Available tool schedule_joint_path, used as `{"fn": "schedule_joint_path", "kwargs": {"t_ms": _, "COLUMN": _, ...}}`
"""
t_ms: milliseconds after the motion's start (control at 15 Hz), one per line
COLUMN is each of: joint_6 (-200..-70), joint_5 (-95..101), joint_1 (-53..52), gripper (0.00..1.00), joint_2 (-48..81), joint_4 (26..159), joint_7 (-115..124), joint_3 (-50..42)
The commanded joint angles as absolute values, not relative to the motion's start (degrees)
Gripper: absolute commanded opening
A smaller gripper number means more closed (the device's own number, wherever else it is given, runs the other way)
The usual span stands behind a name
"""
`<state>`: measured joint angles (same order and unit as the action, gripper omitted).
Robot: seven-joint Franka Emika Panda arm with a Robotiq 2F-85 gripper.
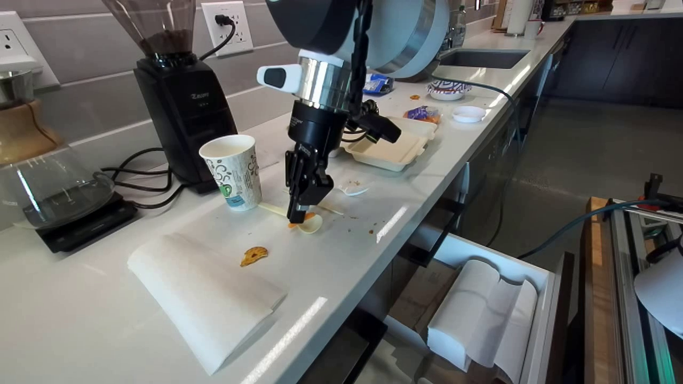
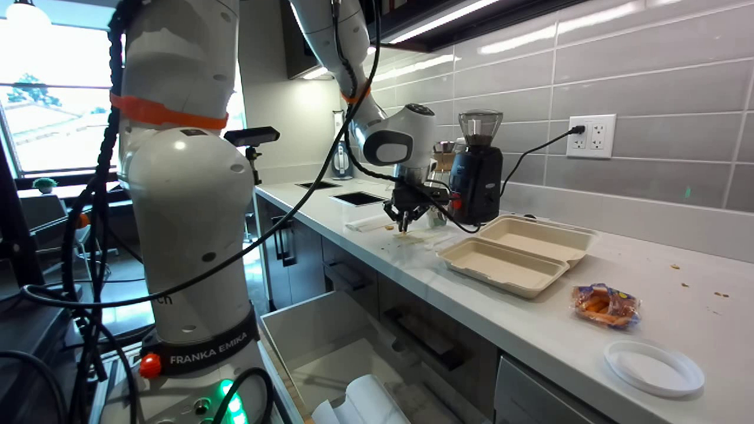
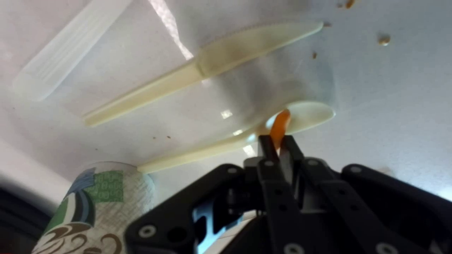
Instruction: Put one orange object on the spoon
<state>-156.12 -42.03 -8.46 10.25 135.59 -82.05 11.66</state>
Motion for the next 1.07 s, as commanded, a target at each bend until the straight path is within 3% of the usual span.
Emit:
{"fn": "schedule_joint_path", "kwargs": {"t_ms": 0, "joint_6": -156.25, "joint_5": -41.29, "joint_1": -7.09, "gripper": 0.02, "joint_2": 10.33, "joint_4": 135.61, "joint_7": -80.99, "joint_3": 12.8}}
{"fn": "schedule_joint_path", "kwargs": {"t_ms": 1000, "joint_6": -153.57, "joint_5": -45.86, "joint_1": -4.82, "gripper": 0.02, "joint_2": 8.0, "joint_4": 137.98, "joint_7": -86.46, "joint_3": 13.78}}
